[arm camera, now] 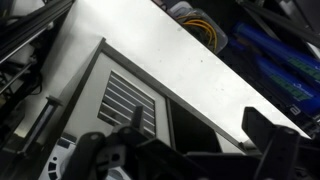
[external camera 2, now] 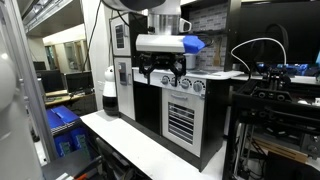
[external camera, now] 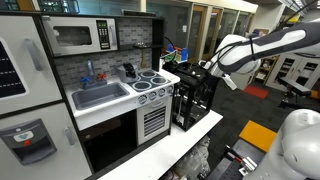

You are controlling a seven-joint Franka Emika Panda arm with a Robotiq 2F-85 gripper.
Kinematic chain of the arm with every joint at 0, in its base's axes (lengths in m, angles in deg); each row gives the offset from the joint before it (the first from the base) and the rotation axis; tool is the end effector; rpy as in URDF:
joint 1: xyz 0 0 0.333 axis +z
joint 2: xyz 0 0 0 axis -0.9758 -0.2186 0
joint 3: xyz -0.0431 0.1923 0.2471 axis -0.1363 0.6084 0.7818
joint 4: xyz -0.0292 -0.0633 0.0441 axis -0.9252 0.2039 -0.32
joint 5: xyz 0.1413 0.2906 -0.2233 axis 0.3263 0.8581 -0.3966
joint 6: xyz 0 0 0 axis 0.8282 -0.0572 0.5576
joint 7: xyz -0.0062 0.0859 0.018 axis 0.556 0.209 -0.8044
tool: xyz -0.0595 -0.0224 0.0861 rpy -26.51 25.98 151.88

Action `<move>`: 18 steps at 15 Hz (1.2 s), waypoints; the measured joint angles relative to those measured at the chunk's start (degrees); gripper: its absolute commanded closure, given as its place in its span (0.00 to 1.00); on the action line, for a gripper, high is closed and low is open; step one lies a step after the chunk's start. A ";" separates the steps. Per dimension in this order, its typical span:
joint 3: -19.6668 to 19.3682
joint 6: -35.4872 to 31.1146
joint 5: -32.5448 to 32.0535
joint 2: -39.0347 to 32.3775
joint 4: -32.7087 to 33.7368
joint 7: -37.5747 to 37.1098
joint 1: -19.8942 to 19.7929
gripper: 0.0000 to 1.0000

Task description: Open the oven door, remove the silver pot from the oven and put it on the stove, close the oven door

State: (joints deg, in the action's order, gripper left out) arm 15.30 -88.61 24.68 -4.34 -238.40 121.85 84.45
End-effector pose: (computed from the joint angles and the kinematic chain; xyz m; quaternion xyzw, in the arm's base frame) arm 0.3621 -0.0465 0.4023 -0.9208 -0.3573 -0.1428 0.0633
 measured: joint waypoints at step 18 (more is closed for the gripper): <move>-1.50 -22.77 5.74 -9.01 -2.23 2.82 13.64 0.00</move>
State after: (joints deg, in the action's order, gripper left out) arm 13.80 -111.38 30.42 -13.35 -240.63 124.67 98.09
